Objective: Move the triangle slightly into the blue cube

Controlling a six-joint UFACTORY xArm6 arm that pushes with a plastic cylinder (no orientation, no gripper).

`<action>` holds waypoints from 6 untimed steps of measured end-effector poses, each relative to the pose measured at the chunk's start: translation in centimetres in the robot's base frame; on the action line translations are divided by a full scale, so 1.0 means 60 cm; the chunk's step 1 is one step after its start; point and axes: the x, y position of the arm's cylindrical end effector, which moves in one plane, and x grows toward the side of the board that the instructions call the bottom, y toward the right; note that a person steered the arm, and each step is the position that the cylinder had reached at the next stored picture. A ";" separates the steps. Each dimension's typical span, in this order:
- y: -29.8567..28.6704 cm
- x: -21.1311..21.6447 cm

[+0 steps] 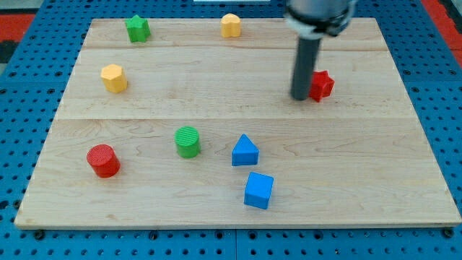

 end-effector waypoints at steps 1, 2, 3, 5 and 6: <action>-0.070 0.048; -0.332 0.093; -0.551 0.113; -0.293 0.112; -0.181 0.184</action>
